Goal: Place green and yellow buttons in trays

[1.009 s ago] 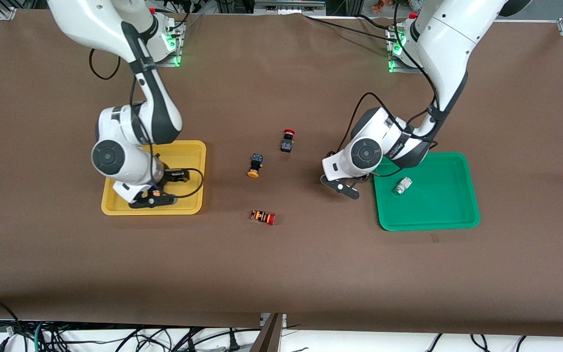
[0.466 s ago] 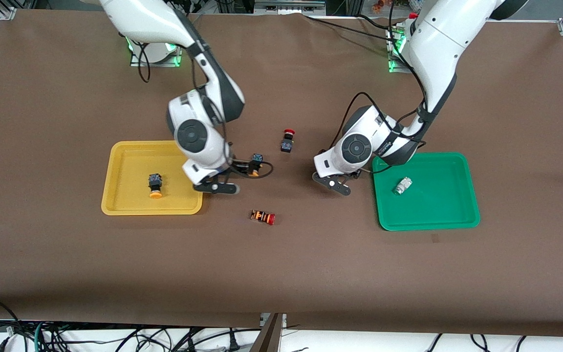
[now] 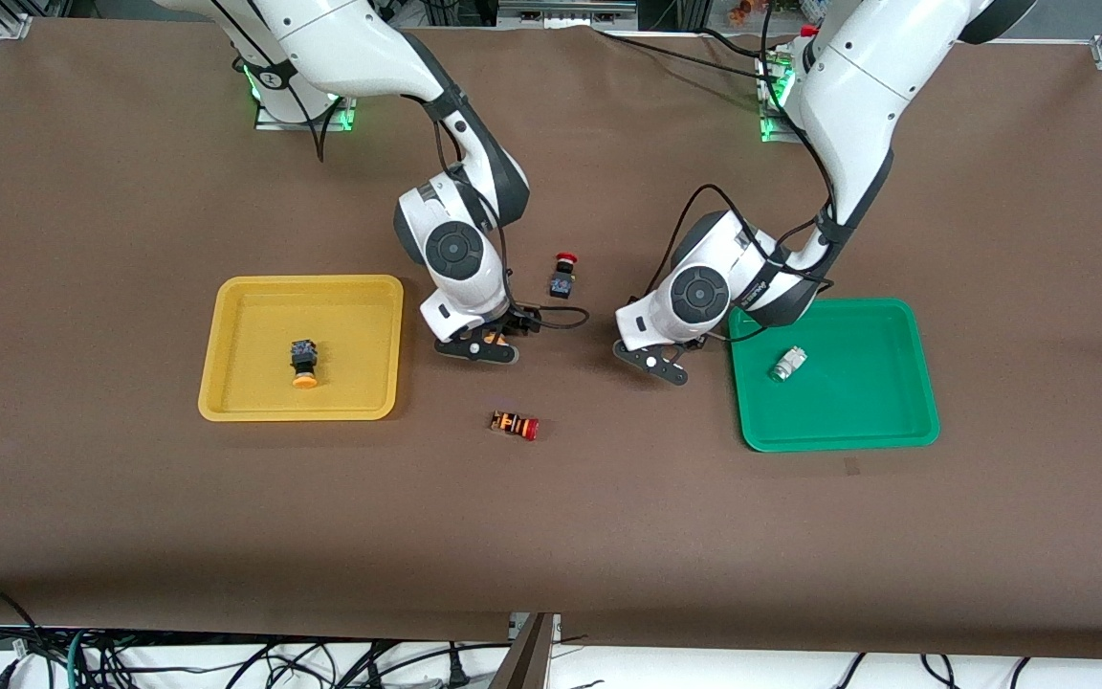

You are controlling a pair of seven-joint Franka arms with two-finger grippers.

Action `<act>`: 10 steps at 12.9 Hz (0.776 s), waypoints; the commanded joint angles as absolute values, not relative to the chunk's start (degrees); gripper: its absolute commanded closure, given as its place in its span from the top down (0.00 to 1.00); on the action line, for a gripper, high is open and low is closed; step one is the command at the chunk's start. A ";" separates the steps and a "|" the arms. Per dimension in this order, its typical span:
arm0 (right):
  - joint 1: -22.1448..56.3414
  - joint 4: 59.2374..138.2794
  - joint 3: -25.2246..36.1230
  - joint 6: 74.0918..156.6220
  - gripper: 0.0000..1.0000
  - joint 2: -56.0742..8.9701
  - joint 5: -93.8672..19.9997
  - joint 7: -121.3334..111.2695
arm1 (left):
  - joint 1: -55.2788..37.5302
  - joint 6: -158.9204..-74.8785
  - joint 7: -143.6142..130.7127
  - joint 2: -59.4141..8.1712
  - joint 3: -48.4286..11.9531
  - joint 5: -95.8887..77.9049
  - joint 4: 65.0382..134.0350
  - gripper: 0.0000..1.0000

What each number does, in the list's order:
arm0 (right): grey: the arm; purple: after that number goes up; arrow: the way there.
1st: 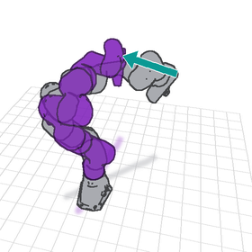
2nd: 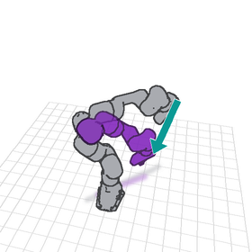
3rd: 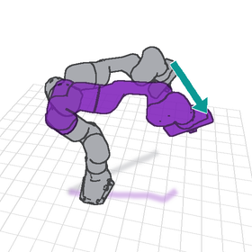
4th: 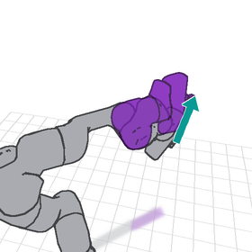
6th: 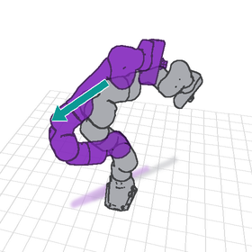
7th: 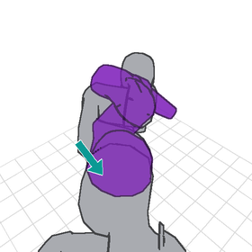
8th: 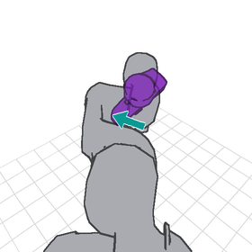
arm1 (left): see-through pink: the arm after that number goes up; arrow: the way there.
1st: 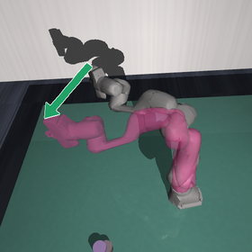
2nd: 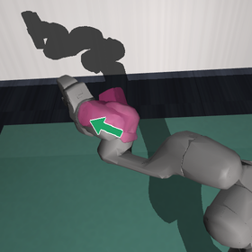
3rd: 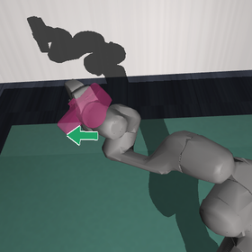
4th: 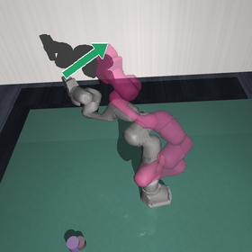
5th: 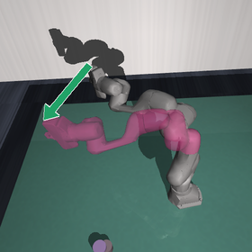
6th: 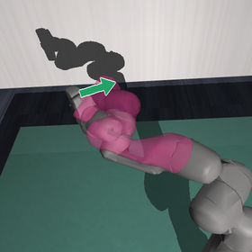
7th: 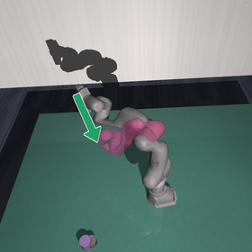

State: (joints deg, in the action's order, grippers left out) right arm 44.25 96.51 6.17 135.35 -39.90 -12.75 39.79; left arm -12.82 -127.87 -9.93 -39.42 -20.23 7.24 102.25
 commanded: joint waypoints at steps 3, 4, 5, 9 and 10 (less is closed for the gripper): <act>44.30 98.35 6.33 139.31 0.71 -40.69 -13.54 40.17 | -8.19 -113.67 -7.49 -32.35 -19.87 8.70 99.23 0.25; 44.30 98.35 6.33 139.31 0.56 -40.69 -13.54 40.17 | -5.13 -113.21 -2.86 -31.91 -19.60 8.70 98.88 0.25; 44.12 98.35 6.42 139.22 0.38 -40.52 -13.62 39.73 | -0.57 -113.38 3.63 -31.99 -19.43 8.70 98.70 0.25; 43.86 98.17 10.44 132.12 0.12 -37.02 -13.01 32.48 | 8.26 -115.83 16.52 -34.00 -19.51 17.47 98.17 0.25; 43.86 98.17 12.72 128.71 0.12 -36.04 -13.01 28.52 | 8.52 -116.54 16.52 -35.23 -19.51 17.84 98.35 0.27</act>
State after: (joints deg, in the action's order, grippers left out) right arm 44.19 97.31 9.69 134.06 -39.50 -12.69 34.76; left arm 9.20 -115.19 15.85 -33.17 -18.67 15.13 98.41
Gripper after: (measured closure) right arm 0.670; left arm 0.291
